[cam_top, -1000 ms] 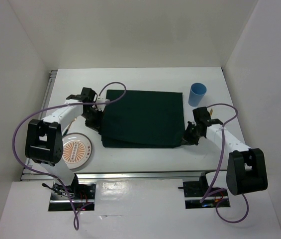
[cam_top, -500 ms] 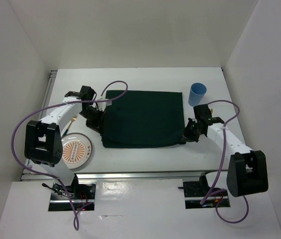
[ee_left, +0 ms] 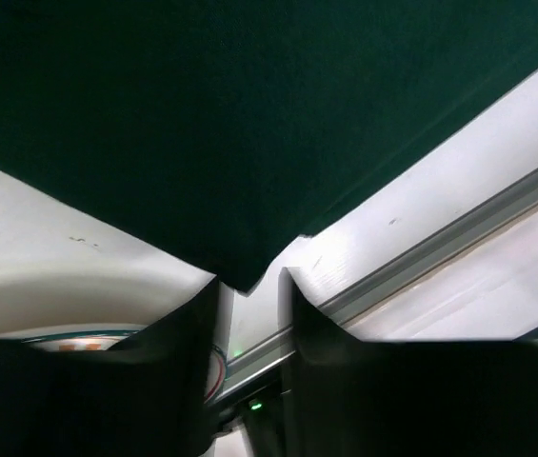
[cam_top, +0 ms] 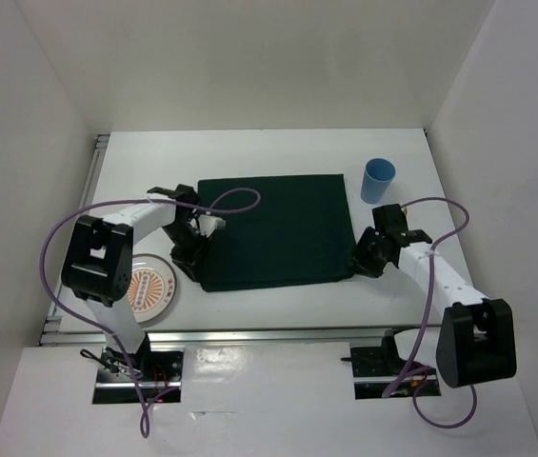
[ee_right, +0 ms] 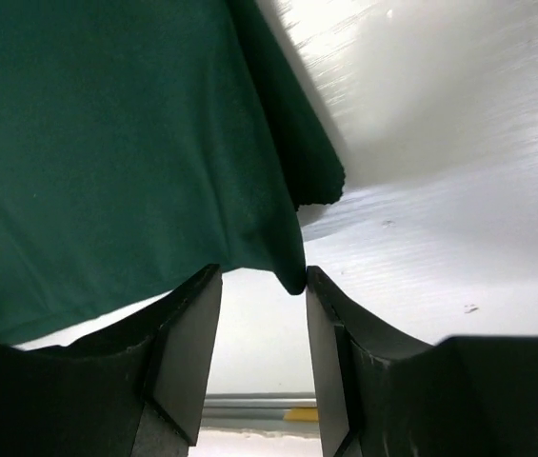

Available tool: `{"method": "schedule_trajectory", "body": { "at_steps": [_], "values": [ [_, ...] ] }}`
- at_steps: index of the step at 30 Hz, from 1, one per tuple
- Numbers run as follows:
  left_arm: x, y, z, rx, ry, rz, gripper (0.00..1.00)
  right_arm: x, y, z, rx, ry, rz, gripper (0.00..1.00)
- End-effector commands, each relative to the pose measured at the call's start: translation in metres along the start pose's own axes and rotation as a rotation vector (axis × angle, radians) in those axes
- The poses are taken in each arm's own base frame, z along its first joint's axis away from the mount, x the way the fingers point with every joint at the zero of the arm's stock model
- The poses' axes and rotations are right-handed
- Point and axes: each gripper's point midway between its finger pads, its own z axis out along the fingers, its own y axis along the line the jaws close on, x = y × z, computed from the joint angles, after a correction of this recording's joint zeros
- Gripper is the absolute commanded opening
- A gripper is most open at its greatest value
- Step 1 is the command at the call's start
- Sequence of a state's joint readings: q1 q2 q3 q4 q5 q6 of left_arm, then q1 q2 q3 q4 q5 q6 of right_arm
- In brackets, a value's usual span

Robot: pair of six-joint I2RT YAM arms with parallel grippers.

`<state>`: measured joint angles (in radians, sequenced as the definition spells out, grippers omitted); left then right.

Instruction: Set the dinner table for one person

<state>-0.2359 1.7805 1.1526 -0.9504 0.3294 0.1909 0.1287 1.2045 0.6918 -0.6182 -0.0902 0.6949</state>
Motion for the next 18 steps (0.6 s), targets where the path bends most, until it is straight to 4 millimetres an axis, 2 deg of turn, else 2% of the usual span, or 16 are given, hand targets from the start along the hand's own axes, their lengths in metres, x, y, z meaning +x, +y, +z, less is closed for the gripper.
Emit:
{"method": "schedule_trajectory", "body": {
  "at_steps": [1, 2, 3, 4, 6, 8, 9, 10, 12, 13, 14, 16, 18],
  "values": [
    [0.005, 0.004, -0.005, -0.034, 0.013, 0.034, 0.58, -0.021, 0.004, -0.01, 0.011, -0.103, 0.002, 0.49],
    [0.004, 0.003, -0.007, -0.037, 0.005, 0.037, 0.73, -0.027, 0.007, -0.014, 0.005, -0.127, -0.017, 0.49],
    [0.004, 0.005, -0.01, -0.058, -0.001, 0.041, 0.79, -0.033, 0.01, -0.018, 0.002, -0.149, -0.032, 0.48],
    [0.005, 0.008, -0.01, -0.072, 0.003, 0.041, 0.8, -0.041, 0.02, -0.025, -0.022, -0.171, -0.081, 0.42],
    [0.0, 0.015, -0.021, -0.14, -0.023, 0.04, 0.8, -0.044, 0.028, -0.026, -0.028, -0.17, -0.134, 0.32],
    [-0.018, 0.022, -0.045, -0.229, -0.115, 0.054, 0.8, -0.044, 0.04, -0.025, -0.004, -0.155, -0.185, 0.22],
    [-0.026, 0.024, -0.056, -0.259, -0.158, 0.051, 0.79, -0.048, 0.037, -0.025, 0.045, -0.178, -0.2, 0.11],
    [-0.042, 0.023, -0.079, -0.317, -0.24, 0.08, 0.79, -0.042, 0.043, -0.024, 0.071, -0.165, -0.243, 0.08],
    [-0.058, 0.011, -0.094, -0.341, -0.304, 0.131, 0.79, -0.039, 0.049, -0.021, 0.093, -0.179, -0.277, 0.01],
    [-0.062, 0.004, -0.095, -0.34, -0.313, 0.152, 0.79, -0.034, 0.051, -0.019, 0.094, -0.167, -0.293, 0.0],
    [-0.066, -0.006, -0.094, -0.335, -0.315, 0.187, 0.77, -0.033, 0.062, -0.013, 0.06, -0.166, -0.304, 0.0],
    [-0.07, -0.015, -0.078, -0.296, -0.278, 0.201, 0.75, -0.019, 0.06, 0.002, 0.048, -0.105, -0.277, 0.0],
    [-0.069, -0.013, -0.058, -0.275, -0.235, 0.176, 0.74, -0.009, 0.041, 0.025, 0.076, -0.054, -0.233, 0.0]
  ]
}}
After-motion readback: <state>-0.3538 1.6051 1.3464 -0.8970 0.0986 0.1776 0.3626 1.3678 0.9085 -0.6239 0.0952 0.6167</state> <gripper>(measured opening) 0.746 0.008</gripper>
